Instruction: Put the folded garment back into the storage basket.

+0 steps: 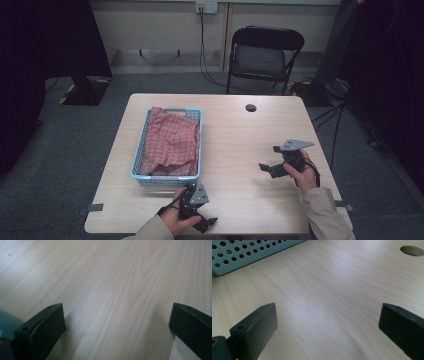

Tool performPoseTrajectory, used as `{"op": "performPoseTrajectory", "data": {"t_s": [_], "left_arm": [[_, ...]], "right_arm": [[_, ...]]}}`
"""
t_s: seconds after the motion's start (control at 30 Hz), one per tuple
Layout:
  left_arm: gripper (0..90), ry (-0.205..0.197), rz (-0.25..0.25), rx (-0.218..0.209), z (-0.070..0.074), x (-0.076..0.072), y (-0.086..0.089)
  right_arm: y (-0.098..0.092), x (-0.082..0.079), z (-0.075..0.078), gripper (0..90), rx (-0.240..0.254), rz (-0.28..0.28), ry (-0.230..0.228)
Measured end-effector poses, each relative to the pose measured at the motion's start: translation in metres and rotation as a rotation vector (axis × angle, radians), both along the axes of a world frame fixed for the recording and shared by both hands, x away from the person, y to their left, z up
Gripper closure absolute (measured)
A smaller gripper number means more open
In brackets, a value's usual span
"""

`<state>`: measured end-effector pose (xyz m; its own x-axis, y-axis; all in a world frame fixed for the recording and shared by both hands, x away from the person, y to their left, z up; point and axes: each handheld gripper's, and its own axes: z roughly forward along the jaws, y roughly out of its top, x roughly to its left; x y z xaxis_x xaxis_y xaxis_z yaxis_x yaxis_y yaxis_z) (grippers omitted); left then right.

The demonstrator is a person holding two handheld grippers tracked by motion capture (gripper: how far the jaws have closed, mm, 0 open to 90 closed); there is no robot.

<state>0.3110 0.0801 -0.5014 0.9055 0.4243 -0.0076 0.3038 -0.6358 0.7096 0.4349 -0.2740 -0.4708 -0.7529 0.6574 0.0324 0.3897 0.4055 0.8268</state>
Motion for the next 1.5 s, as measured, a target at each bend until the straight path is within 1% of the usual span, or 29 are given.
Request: {"op": "performPoseTrajectory", "data": {"t_s": [0.23,0.37,0.5,0.6,1.03,1.23,1.37,1.5], "left_arm": [[0.0,0.0,-0.005,0.0,0.0,0.0,0.0],[0.0,-0.001,-0.01,0.001,0.0,0.001,0.0],[0.0,-0.002,-0.013,0.0,0.0,0.001,0.0],[0.0,-0.001,-0.014,0.001,0.0,0.001,0.0],[0.0,-0.001,-0.017,0.0,0.0,0.002,-0.001],[0.0,-0.001,-0.017,0.0,0.0,0.002,-0.001],[0.0,-0.001,-0.017,0.0,0.0,0.002,-0.001],[0.0,-0.001,-0.017,0.0,0.0,0.002,-0.001]], "right_arm": [[-0.005,-0.001,-0.002,1.1,0.001,-0.012,0.008],[-0.007,-0.001,-0.005,1.1,-0.017,-0.019,0.011],[-0.01,-0.002,-0.006,1.1,-0.007,-0.025,0.011],[-0.012,-0.002,-0.007,1.0,-0.014,-0.028,0.014],[-0.019,-0.001,-0.015,0.9,-0.034,-0.049,0.05],[-0.02,0.0,-0.019,0.9,-0.054,-0.046,0.06],[-0.02,0.0,-0.023,0.9,-0.09,-0.049,0.068],[-0.02,0.001,-0.026,1.0,-0.1,-0.046,0.076]]}}
